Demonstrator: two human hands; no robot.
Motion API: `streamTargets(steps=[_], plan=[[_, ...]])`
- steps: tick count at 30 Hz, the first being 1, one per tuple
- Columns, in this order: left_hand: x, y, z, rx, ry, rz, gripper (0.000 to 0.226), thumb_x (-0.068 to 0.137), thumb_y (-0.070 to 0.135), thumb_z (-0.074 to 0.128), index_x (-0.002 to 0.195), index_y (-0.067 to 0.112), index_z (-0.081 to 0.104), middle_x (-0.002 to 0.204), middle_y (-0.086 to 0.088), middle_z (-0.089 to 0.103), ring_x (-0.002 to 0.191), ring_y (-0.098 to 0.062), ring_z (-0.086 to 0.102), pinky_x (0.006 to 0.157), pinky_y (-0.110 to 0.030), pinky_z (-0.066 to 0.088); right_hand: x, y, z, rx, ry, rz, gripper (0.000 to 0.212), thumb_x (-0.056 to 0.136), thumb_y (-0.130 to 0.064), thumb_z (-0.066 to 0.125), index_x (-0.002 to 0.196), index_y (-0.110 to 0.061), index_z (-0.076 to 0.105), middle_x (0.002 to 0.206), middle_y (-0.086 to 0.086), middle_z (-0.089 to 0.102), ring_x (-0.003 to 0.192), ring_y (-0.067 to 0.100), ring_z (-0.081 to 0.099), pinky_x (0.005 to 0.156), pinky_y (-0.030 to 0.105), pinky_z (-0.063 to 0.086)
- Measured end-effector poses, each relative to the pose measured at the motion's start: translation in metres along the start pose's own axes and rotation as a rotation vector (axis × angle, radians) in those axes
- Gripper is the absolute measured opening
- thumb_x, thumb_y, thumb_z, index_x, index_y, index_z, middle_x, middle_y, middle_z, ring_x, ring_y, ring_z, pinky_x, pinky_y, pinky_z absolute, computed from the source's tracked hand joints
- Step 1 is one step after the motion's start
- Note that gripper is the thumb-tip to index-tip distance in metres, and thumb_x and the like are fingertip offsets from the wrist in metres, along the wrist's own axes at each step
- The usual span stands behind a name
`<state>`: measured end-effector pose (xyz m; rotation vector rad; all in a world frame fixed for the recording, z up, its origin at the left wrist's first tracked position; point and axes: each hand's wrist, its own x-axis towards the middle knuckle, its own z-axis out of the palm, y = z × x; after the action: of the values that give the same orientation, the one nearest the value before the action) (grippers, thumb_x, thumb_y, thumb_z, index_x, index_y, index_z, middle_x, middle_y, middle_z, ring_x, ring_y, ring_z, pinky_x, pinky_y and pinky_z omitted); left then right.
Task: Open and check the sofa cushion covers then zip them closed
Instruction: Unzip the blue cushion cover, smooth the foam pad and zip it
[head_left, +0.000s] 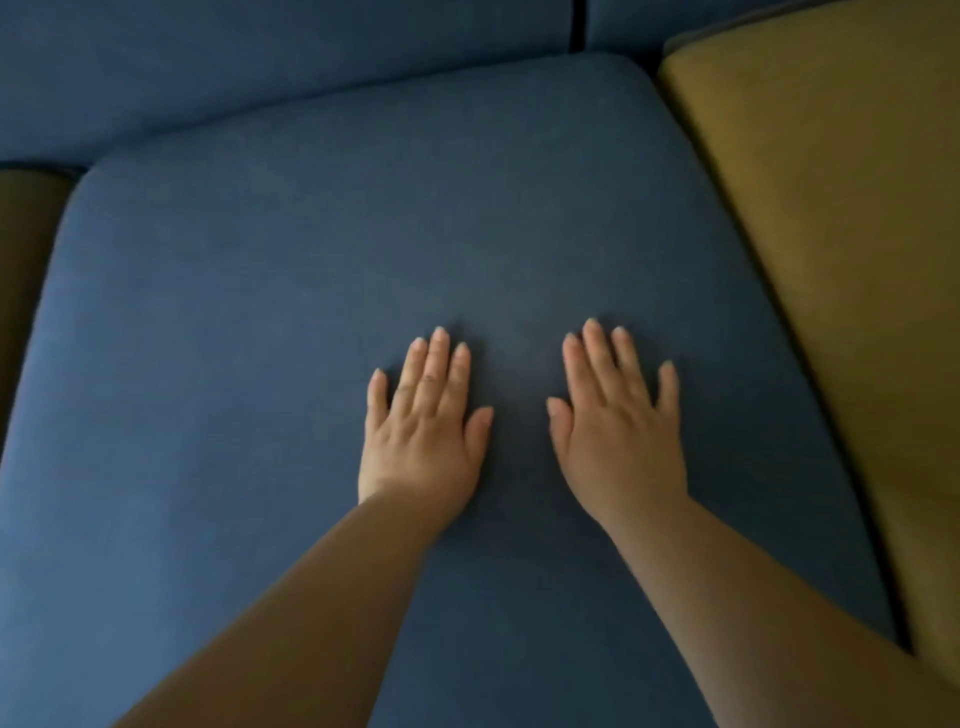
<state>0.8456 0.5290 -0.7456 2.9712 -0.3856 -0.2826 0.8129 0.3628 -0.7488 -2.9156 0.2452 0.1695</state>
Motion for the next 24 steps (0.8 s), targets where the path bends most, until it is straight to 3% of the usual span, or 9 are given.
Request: streamTargets(steps=[2,5,9,13,17,19,21,24], plan=[[0.002,-0.008,-0.004,-0.051,-0.003,0.017,0.064,0.096,0.051,0.016,0.153,0.022,0.016,0.161,0.004,-0.002,0.148,-0.012,-0.003,0.120,-0.045,-0.001,0.005,-0.015,-0.004,0.021,0.035,0.026,0.067,0.099,-0.047,0.030,0.156,-0.016,0.014,0.165,0.005,0.002,0.151,0.024,-0.001,0.115,0.063,0.006],[-0.002,-0.027,-0.015,-0.053,0.149,0.019,0.060,0.097,0.044,0.020,0.152,0.021,0.021,0.161,0.002,0.004,0.148,-0.015,0.002,0.118,-0.047,0.001,0.002,-0.050,-0.013,0.062,0.185,-0.116,0.065,0.099,-0.043,0.033,0.155,-0.013,0.019,0.163,0.004,0.003,0.151,0.025,0.006,0.115,0.059,0.002],[-0.012,-0.060,-0.009,-0.037,-0.010,0.027,0.071,0.090,0.051,0.006,0.154,0.024,0.018,0.161,0.008,-0.003,0.146,-0.007,-0.006,0.117,-0.039,-0.005,-0.004,-0.079,0.017,-0.029,0.011,-0.134,0.064,0.098,-0.046,0.033,0.153,-0.013,0.026,0.163,0.005,0.015,0.149,0.025,0.013,0.113,0.065,0.014],[-0.015,-0.099,-0.033,-0.055,0.232,-0.008,0.059,0.095,0.040,0.027,0.149,0.017,0.033,0.159,0.000,0.013,0.147,-0.018,0.015,0.116,-0.051,0.009,0.004,-0.121,0.008,0.057,0.179,-0.224,0.065,0.096,-0.041,0.034,0.153,-0.011,0.024,0.163,0.008,0.013,0.150,0.026,0.011,0.113,0.062,0.010],[-0.040,-0.157,-0.019,-0.070,0.086,-0.048,0.066,0.092,0.051,0.020,0.149,0.020,0.032,0.159,0.002,0.018,0.146,-0.014,0.015,0.115,-0.053,0.021,-0.003,-0.165,0.033,-0.045,-0.004,-0.277,0.065,0.097,-0.045,0.026,0.152,-0.012,0.030,0.163,0.005,0.018,0.149,0.025,0.016,0.112,0.066,0.018],[-0.039,-0.175,-0.030,-0.123,0.152,-0.045,0.064,0.093,0.048,0.023,0.149,0.019,0.032,0.159,0.000,0.016,0.146,-0.016,0.014,0.117,-0.051,0.015,0.005,-0.186,0.034,-0.004,0.041,-0.270,0.065,0.096,-0.044,0.030,0.153,-0.011,0.026,0.163,0.007,0.014,0.150,0.026,0.013,0.111,0.066,0.013],[-0.044,-0.196,-0.043,-0.105,0.241,-0.130,0.061,0.096,0.044,0.025,0.151,0.019,0.026,0.159,0.002,0.005,0.147,-0.015,0.005,0.117,-0.049,0.004,0.007,-0.218,0.029,0.038,0.140,-0.381,0.065,0.095,-0.040,0.034,0.152,-0.011,0.026,0.163,0.008,0.016,0.149,0.027,0.015,0.112,0.064,0.011],[-0.062,-0.236,-0.030,-0.092,0.071,-0.236,0.072,0.089,0.056,0.006,0.154,0.026,0.013,0.160,0.009,-0.007,0.140,-0.001,-0.016,0.119,-0.041,-0.006,-0.001,-0.256,0.051,0.006,0.027,-0.447,0.064,0.095,-0.041,0.032,0.151,-0.012,0.031,0.161,0.007,0.022,0.148,0.027,0.022,0.112,0.066,0.018]])
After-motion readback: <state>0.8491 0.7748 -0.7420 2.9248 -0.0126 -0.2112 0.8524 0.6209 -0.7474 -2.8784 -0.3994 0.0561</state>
